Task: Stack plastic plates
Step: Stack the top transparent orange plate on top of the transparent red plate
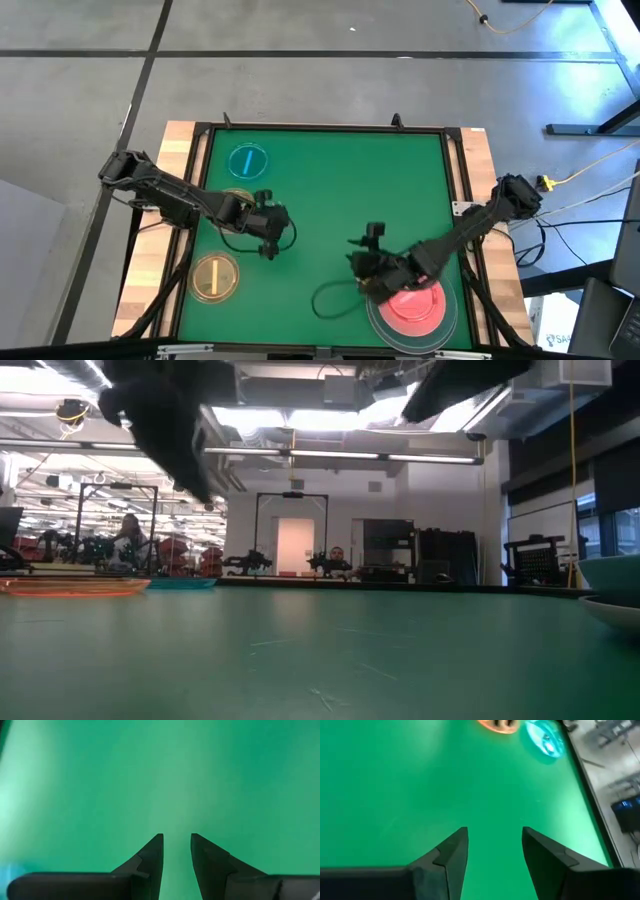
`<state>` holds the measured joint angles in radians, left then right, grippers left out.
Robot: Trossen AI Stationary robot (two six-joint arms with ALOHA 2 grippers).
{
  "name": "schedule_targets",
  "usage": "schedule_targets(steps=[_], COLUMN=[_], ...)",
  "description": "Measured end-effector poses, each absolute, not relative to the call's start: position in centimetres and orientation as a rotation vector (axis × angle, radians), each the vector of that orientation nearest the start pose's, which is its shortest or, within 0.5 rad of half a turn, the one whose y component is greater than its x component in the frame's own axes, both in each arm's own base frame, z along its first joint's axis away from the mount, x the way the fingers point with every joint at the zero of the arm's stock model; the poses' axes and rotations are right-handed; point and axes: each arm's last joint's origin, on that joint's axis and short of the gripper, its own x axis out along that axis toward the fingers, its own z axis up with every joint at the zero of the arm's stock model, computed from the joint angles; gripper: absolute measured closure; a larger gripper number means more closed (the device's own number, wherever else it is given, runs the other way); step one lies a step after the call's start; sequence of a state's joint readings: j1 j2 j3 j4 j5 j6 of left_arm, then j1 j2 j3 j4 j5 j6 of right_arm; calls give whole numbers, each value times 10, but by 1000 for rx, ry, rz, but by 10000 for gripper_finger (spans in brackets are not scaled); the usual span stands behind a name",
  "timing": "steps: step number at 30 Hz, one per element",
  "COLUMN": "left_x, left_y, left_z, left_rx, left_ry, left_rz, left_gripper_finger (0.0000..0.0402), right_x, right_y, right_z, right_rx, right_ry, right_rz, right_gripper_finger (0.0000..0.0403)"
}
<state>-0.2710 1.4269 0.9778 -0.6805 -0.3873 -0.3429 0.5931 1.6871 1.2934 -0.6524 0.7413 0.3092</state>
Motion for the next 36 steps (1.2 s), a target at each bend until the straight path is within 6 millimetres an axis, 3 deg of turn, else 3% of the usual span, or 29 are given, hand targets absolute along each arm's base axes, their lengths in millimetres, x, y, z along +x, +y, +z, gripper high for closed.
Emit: schedule_targets(steps=[7,11,15,23,36], left_x=[245,233,223,205,196], left_y=[-44,-51,-61,-55,-41], left_z=[219,212,191,160,138], left_rx=[-202,-226,-247,-299,-337], left_ry=[1168,1196,1214,1289,1315], left_rz=[572,658,634,682,685], left_gripper_finger=[310,310,310,310,311], right_x=[312,314,314,315,315], right_y=[142,129,119,117,118], right_z=[239,223,215,214,214], right_rx=[-307,-294,-282,-276,-276], right_ry=[806,822,861,858,857], right_rz=[-355,-377,-376,-383,-382], right_gripper_finger=[225,226,226,226,226])
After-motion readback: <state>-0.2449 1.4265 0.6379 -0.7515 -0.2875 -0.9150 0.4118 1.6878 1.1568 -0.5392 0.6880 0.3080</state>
